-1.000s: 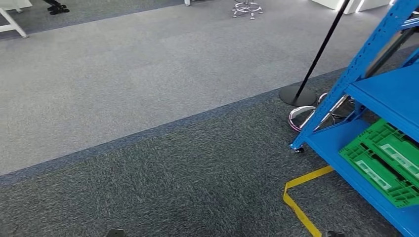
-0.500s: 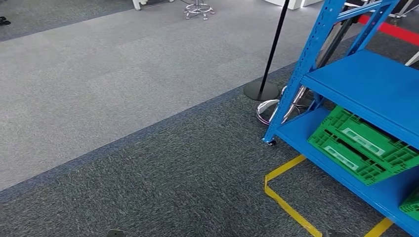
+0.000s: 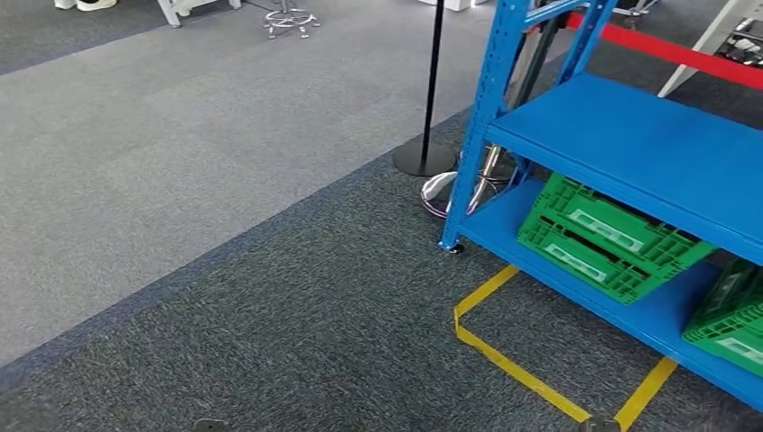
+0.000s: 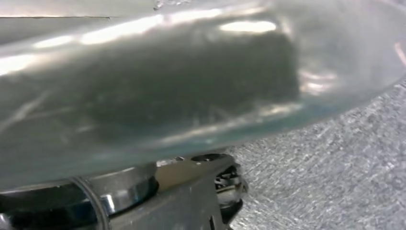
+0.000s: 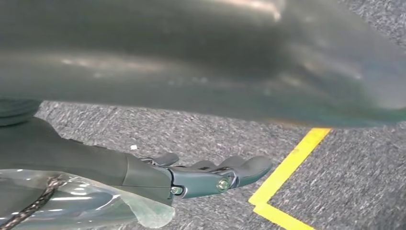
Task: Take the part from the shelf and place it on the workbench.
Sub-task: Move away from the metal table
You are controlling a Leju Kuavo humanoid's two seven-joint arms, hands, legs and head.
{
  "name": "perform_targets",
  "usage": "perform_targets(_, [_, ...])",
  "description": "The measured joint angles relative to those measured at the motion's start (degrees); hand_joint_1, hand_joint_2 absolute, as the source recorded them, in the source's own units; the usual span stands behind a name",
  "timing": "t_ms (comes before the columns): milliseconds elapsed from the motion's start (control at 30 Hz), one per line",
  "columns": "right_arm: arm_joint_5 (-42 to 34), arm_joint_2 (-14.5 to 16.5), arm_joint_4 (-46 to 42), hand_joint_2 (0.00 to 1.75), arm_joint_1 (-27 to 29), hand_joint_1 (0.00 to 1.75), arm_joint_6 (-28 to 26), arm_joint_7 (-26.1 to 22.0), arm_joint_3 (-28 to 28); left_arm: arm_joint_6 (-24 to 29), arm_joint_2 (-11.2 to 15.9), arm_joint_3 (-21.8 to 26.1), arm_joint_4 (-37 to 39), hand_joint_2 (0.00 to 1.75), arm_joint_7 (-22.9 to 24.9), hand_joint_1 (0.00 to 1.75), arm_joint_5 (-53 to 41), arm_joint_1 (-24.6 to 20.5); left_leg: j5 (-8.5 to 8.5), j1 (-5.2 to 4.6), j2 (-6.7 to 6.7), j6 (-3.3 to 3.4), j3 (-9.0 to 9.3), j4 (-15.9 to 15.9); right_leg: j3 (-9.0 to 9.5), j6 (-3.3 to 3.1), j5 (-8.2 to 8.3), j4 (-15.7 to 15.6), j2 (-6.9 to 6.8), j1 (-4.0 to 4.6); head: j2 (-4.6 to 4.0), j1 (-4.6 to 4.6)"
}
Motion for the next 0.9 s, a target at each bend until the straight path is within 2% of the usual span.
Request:
perform_targets(67, [0.0,0.0,0.0,0.00,0.2,0.00,0.0,0.0,0.0,-0.4,0.0,0.2,0.0,0.00,0.0,0.00,0.5,-0.3,-0.36,0.16,0.54,-0.52,0.26,0.2,-0.09,-0.93,0.08,0.0,1.07,-0.03,0.00,-0.16])
perform_targets(133, [0.0,0.0,0.0,0.00,0.3,0.00,0.0,0.0,0.0,-0.6,0.0,0.5,0.0,0.00,0.0,0.00,0.7,-0.4,-2.37,0.47,-1.17,-1.13,-0.61,2.8,-0.06,-1.68,0.24,-0.1,2.11,-0.17,0.00,-0.26])
perform_targets(200, [0.0,0.0,0.0,0.00,0.0,0.00,-0.1,0.0,0.0,-0.7,0.0,0.7,0.0,0.00,0.0,0.00,0.8,-0.3,-6.11,0.67,-3.69,-1.44,-3.68,9.9,-0.03,-2.15,0.31,-0.1,3.33,-0.18,0.00,-0.41])
perform_targets(233, [0.0,0.0,0.0,0.00,0.0,0.00,-0.1,0.0,0.0,-0.8,0.0,0.8,0.0,0.00,0.0,0.00,0.9,-0.2,-7.58,0.71,-4.28,-1.47,-5.54,13.8,-0.01,-2.25,0.32,-0.1,4.04,-0.11,0.00,-0.43])
perform_targets(267, [0.0,0.0,0.0,0.00,0.0,0.00,-0.1,0.0,0.0,-1.0,0.0,1.0,0.0,0.00,0.0,0.00,1.1,-0.1,-8.08,0.71,-4.58,-1.41,-6.91,16.4,0.05,-2.30,0.32,-0.1,4.77,-0.03,0.00,-0.43])
perform_targets(300, [0.0,0.0,0.0,0.00,0.1,0.00,-0.1,0.0,0.0,-1.1,0.0,1.1,0.0,0.00,-0.1,0.00,1.2,-0.1,-7.41,0.69,-4.74,-1.24,-7.46,17.0,0.14,-2.31,0.31,-0.1,5.52,0.05,0.00,-0.43])
perform_targets(333, [0.0,0.1,0.0,0.00,0.1,0.00,-0.1,0.0,0.0,-1.3,0.0,1.2,0.0,0.00,-0.1,0.00,1.3,0.0,-5.58,0.65,-4.97,-0.95,-6.98,15.3,0.26,-2.31,0.31,-0.1,6.30,0.12,0.00,-0.42])
perform_targets(367, [0.1,0.1,0.0,0.00,0.1,0.00,-0.1,0.0,0.0,-1.4,0.0,1.4,0.0,0.00,-0.2,0.00,1.3,-0.1,-3.16,0.58,-5.49,-0.55,-5.72,11.8,0.36,-2.31,0.31,-0.1,7.04,0.17,0.00,-0.42])
perform_targets(433, [0.1,0.2,0.0,0.00,0.0,0.00,-0.1,-0.1,0.0,-1.5,0.1,1.6,0.0,0.00,-0.3,0.00,1.1,-0.1,0.40,0.47,-7.63,0.33,-2.86,4.4,0.34,-2.18,0.32,0.0,8.38,0.22,0.00,-0.39])
perform_targets(500, [0.0,0.3,0.0,0.00,0.1,0.00,-0.1,-0.3,-0.1,-1.6,0.2,1.8,0.0,0.00,-0.5,0.00,0.8,-0.2,1.02,0.33,-8.87,0.67,-1.71,1.3,-0.11,-1.66,0.47,0.0,9.42,0.06,0.00,-0.42])
perform_targets(567, [0.0,0.3,0.0,0.00,0.4,0.00,-0.1,-0.5,-0.2,-1.7,0.2,1.9,0.0,0.00,-0.7,0.00,0.4,-0.3,1.16,0.36,-8.15,0.75,-1.55,0.5,-0.57,-0.94,0.64,-0.1,10.09,-0.13,0.00,-0.47])
perform_targets(633, [0.0,0.3,0.0,0.00,0.6,0.00,-0.1,-0.7,-0.4,-1.8,0.2,1.9,0.0,0.00,-0.8,0.00,0.0,-0.4,1.65,0.63,-7.03,1.02,-1.21,-0.5,-1.65,-0.47,-0.56,1.5,8.38,-0.03,0.00,-0.28])
perform_targets(700, [0.1,0.3,0.0,0.00,0.5,0.00,-0.1,-0.8,-0.5,-2.1,0.2,2.0,0.0,0.00,-0.8,0.00,-0.2,-0.3,1.87,0.70,-5.59,1.19,-1.03,-0.9,-4.69,-0.09,-3.86,7.5,5.50,-0.01,0.00,-0.01])
perform_targets(733, [0.1,0.4,0.0,0.00,0.4,0.00,0.0,-0.9,-0.6,-2.3,0.2,2.1,0.0,0.00,-0.8,0.00,-0.3,-0.2,1.84,0.65,-4.82,1.23,-1.07,-0.9,-6.55,0.16,-5.54,11.3,4.72,-0.10,0.00,0.08])
perform_targets(767, [0.1,0.4,0.0,0.00,0.4,0.00,0.0,-0.9,-0.7,-2.6,0.2,2.2,0.0,0.00,-0.8,0.00,-0.4,-0.2,1.80,0.61,-4.07,1.24,-1.08,-0.9,-7.91,0.40,-6.51,14.2,4.30,-0.19,0.00,0.08])
perform_targets(800, [0.1,0.4,0.0,0.00,0.5,0.00,0.0,-0.9,-0.8,-2.8,0.2,2.3,0.0,0.00,-0.8,0.00,-0.4,-0.2,1.72,0.60,-3.36,1.21,-1.07,-0.8,-8.34,0.62,-6.43,15.2,4.04,-0.25,0.00,0.07])
perform_targets(833, [0.1,0.4,0.0,0.00,0.6,0.00,0.0,-0.9,-0.9,-2.9,0.2,2.4,0.0,0.00,-0.8,0.00,-0.5,-0.2,1.64,0.63,-2.74,1.12,-1.05,-0.8,-7.64,0.81,-5.36,14.1,3.79,-0.32,0.00,0.10])
perform_targets(867, [0.1,0.3,0.0,0.00,0.8,0.00,0.0,-0.9,-1.0,-3.0,0.2,2.4,0.0,0.00,-0.8,0.00,-0.7,-0.2,1.50,0.70,-2.16,0.95,-0.99,-0.7,-5.82,0.96,-3.55,10.9,3.31,-0.41,0.00,0.10])
perform_targets(900, [0.1,0.3,0.0,0.00,0.8,0.00,-0.1,-0.9,-1.1,-3.1,0.2,2.4,0.0,0.00,-0.9,0.00,-1.0,-0.2,1.31,0.70,-1.60,0.68,-0.91,-0.5,-3.53,1.10,-2.03,6.8,2.15,-0.43,0.00,0.12])
